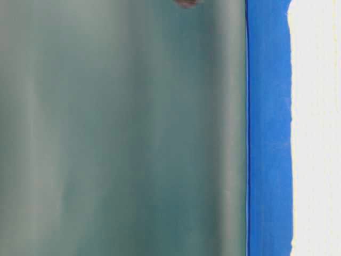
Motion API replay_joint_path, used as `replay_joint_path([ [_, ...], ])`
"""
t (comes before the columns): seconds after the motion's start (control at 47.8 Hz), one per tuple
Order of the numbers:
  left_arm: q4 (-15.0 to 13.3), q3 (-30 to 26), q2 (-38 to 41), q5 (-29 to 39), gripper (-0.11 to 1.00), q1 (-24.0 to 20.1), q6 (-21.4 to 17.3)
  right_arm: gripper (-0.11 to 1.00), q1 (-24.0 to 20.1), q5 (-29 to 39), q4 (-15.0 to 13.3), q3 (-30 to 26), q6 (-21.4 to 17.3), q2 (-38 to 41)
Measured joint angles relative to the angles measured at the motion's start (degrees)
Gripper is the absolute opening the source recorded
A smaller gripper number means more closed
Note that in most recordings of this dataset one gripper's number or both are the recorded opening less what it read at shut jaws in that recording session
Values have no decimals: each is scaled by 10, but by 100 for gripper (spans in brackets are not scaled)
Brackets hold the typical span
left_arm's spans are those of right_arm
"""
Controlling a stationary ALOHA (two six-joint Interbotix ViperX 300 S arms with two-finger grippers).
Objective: Fold the yellow towel.
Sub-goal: 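Move both grippers to the towel's top corners and grasp them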
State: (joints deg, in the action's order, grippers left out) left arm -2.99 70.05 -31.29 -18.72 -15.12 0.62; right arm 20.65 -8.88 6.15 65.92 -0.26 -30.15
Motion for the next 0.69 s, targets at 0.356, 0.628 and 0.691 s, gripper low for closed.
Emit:
replay_joint_path([
  [0.356, -4, -10, 169, -43, 84, -55, 0, 72, 54, -57, 2, 0, 0, 158],
  [0.628, -4, -24, 261, -66, 85, -75, 0, 71, 69, -108, 8, -2, 0, 238],
  [0.691, -5, -28, 282, -76, 85, -78, 0, 71, 70, -119, 9, -4, 0, 251],
])
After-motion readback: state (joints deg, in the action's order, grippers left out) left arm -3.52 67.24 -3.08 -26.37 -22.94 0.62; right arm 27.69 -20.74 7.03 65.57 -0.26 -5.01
